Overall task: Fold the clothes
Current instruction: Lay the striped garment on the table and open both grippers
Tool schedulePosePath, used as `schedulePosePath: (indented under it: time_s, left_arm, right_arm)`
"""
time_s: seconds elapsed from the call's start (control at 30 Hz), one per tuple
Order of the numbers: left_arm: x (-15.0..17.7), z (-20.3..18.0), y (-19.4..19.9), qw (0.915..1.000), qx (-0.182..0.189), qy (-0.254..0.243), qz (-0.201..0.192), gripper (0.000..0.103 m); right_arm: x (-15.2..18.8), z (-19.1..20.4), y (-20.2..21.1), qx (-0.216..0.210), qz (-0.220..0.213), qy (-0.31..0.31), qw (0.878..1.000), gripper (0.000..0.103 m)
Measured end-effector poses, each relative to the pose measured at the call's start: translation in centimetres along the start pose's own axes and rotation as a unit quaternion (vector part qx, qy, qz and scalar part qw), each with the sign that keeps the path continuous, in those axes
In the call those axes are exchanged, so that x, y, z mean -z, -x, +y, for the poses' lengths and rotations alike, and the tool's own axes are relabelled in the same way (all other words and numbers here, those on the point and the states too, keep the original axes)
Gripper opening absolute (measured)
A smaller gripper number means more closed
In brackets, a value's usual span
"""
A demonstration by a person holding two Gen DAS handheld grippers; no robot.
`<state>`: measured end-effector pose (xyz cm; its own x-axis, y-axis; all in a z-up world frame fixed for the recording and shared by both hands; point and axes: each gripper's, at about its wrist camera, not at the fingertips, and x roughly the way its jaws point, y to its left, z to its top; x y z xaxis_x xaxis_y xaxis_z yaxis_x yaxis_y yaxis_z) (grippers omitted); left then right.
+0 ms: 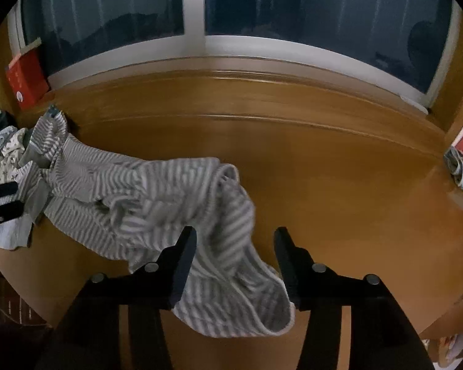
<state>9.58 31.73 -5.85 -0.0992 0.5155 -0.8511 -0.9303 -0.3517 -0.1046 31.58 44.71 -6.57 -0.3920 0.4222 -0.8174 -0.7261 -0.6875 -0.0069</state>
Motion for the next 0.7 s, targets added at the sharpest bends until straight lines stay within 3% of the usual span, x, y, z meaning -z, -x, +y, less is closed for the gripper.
schedulePosePath:
  time_s: [0.1, 0.27, 0.37, 0.5, 0.7]
  left_arm:
    - [0.2, -1.1, -1.1, 0.9997, 0.011, -0.016, 0.012, 0.067]
    - [0.0, -3.7, -3.5, 0.9962, 0.032, -0.079, 0.018, 0.067]
    - [0.1, -5.1, -5.2, 0.9935, 0.057, -0.095, 0.026, 0.067]
    - [0.8, -6.6, -7.0, 0.9909, 0.07, -0.106, 0.046, 0.067]
    - [0.8, -7.7, -8.7, 0.9914, 0.046, -0.107, 0.06, 0.067]
  right_arm:
    - [1.2, -1.1, -0.1, -0.023, 0.008, -0.018, 1.0, 0.052]
    - [1.9, -0.3, -2.3, -0.012, 0.028, -0.059, 0.998, 0.052]
    - [2.3, -0.1, -3.0, -0.032, 0.033, -0.089, 0.995, 0.052]
    - [2.4, 1.0, -3.4, -0.038, 0.026, -0.073, 0.996, 0.052]
    - [1.4, 2.1, -5.0, -0.044, 0.019, -0.041, 0.998, 0.052]
